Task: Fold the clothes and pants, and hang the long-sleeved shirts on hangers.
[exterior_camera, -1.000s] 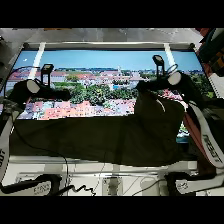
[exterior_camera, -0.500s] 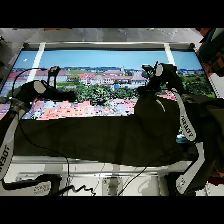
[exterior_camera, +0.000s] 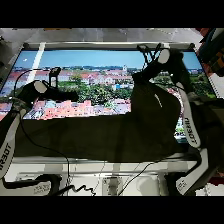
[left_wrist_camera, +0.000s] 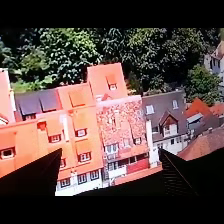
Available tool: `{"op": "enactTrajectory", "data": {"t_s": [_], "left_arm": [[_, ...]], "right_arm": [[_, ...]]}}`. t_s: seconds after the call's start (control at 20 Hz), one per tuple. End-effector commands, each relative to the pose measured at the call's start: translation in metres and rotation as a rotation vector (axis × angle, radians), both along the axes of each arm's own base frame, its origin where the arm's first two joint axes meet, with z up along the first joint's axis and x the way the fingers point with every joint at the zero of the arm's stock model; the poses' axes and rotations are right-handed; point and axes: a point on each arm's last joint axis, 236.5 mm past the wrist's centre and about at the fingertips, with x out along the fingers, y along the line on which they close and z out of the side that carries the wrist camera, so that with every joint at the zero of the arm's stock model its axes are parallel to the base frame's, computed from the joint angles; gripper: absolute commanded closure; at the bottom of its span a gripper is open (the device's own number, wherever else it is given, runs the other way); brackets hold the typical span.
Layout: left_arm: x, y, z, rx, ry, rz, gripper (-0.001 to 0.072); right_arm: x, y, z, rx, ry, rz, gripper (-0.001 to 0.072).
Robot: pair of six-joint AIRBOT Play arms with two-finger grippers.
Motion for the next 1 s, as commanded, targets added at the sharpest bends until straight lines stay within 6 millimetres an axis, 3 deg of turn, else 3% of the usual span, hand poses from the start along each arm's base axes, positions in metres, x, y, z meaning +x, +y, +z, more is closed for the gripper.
{"op": "enactTrajectory", "data": {"t_s": [0.0, 0.1, 0.15, 0.2, 0.35, 0.5, 0.55, 0.7, 0.9, 0.95], "left_arm": [[-0.001, -0.022, 0.008, -0.093, 0.009, 0.005, -0.0003], [-0.005, -0.044, 0.012, -0.136, 0.009, -0.028, -0.0003], [-0.010, -0.058, 0.014, -0.154, 0.017, -0.049, -0.0003], [-0.016, -0.073, 0.014, -0.161, 0.024, -0.081, -0.0003], [-0.037, -0.123, 0.015, -0.163, 0.028, -0.192, -0.0003], [-0.047, -0.184, 0.021, -0.203, -0.040, -0.262, -0.0004], [-0.047, -0.204, 0.026, -0.237, -0.071, -0.261, -0.0004], [-0.050, -0.257, 0.037, -0.335, -0.126, -0.251, -0.0001], [-0.063, -0.311, 0.032, -0.381, -0.074, -0.336, -0.0001], [-0.061, -0.320, 0.031, -0.384, -0.068, -0.353, -0.0001]], "right_arm": [[-0.052, -0.010, 0.059, -0.016, -0.037, 0.045, 0.0687], [-0.084, -0.039, 0.068, -0.068, -0.019, 0.013, 0.0687], [-0.107, -0.056, 0.064, -0.094, 0.025, -0.015, 0.0688], [-0.134, -0.074, 0.055, -0.125, 0.083, -0.038, 0.0688], [-0.244, -0.113, 0.014, -0.198, 0.324, -0.060, 0.0687], [-0.342, -0.129, -0.027, -0.235, 0.502, -0.088, 0.0687], [-0.361, -0.131, -0.038, -0.233, 0.519, -0.113, 0.0687], [-0.399, -0.134, -0.060, -0.226, 0.534, -0.147, 0.0686], [-0.404, -0.134, -0.060, -0.216, 0.494, -0.149, 0.0683], [-0.404, -0.134, -0.060, -0.216, 0.493, -0.149, 0.0623]]}}
